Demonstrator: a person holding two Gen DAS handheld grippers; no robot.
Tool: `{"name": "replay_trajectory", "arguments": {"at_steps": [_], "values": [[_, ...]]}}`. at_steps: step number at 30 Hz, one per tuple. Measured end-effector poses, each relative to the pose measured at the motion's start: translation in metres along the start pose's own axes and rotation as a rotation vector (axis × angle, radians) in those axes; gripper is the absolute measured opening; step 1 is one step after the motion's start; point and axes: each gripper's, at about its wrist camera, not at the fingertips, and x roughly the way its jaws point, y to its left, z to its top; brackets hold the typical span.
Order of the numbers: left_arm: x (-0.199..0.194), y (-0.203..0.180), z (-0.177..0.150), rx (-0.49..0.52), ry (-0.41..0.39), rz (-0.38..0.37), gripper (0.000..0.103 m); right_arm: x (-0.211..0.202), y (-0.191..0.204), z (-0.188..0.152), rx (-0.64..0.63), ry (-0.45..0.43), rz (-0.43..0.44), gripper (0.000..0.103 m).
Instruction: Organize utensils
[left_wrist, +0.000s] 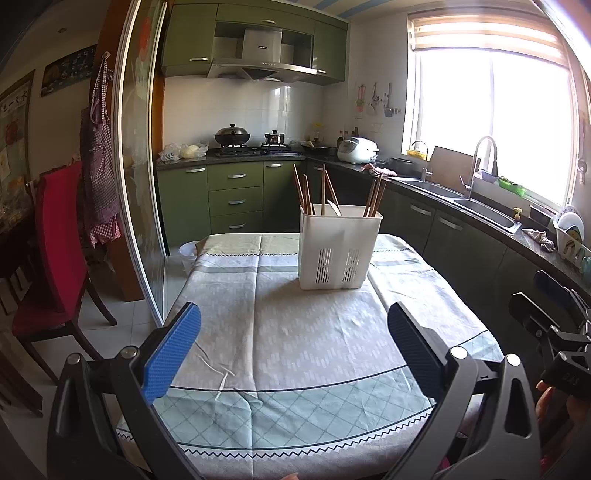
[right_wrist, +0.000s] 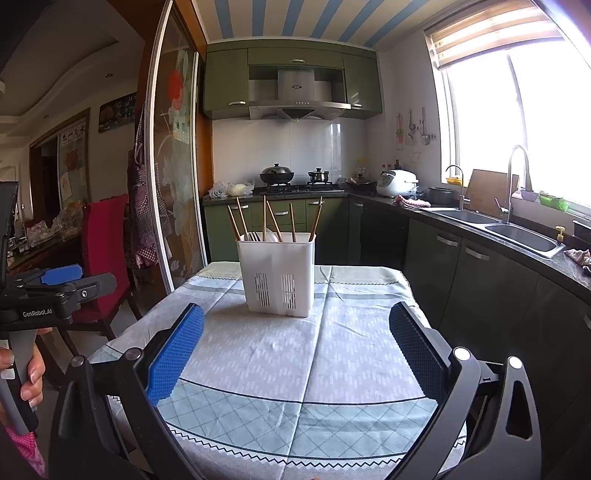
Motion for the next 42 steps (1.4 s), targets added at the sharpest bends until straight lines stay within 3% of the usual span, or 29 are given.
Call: {"name": "replay_trajectory", "arguments": {"at_steps": [42], "values": [[-0.0033,0.0069,0.0039,-0.024,0.004,-0.005,0.096,0.0015,-0.0011,-0.0005,-0.004,0.006,0.016,0.099]]}}
